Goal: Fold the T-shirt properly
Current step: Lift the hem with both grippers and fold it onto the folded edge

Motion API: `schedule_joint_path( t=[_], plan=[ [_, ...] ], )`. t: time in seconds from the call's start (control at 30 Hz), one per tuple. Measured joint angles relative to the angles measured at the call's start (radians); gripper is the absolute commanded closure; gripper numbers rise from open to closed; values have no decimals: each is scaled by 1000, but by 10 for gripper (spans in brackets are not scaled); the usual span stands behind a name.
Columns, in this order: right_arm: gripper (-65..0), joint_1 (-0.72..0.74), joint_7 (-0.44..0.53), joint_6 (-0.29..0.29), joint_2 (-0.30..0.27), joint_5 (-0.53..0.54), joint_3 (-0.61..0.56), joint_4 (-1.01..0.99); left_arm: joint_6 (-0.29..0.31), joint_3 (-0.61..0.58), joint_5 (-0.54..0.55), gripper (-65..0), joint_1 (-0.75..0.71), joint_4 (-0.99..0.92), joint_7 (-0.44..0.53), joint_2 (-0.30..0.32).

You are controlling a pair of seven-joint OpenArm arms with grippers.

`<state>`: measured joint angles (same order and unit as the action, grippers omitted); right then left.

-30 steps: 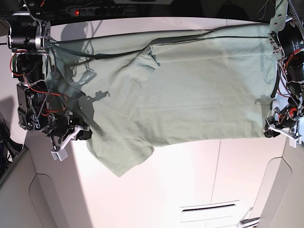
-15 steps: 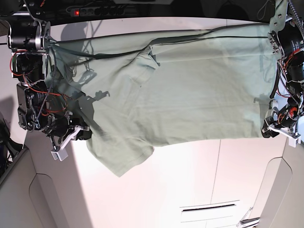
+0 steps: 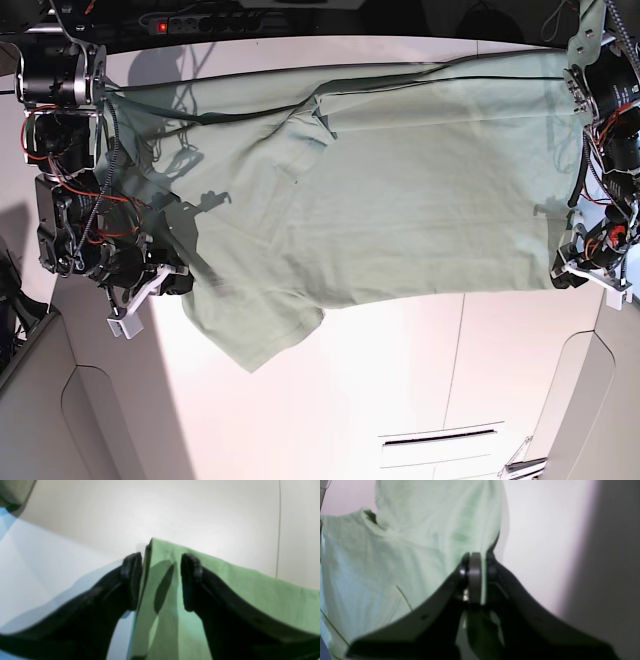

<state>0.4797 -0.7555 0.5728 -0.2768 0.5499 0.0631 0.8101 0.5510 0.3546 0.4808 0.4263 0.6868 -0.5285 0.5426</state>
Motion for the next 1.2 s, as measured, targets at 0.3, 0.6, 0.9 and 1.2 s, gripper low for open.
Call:
schedule_joint_path(
  t=[0.3,0.6,0.9,1.2],
  plan=[
    [0,0,0,0,0,0,0,0,3,0,-2,0,-3,0,-2,0],
    [0,-62,-134,-11,0,18,1,248,8,0,56,0,-21,4,2,22],
    [0,-357,-241,-4,3,18,108,747,134,191,347,0,-255,261,-205,36],
    [0,-522,-352,-4,0,115,306,883,136,446,608,0,-510,531,-497,38]
  ],
)
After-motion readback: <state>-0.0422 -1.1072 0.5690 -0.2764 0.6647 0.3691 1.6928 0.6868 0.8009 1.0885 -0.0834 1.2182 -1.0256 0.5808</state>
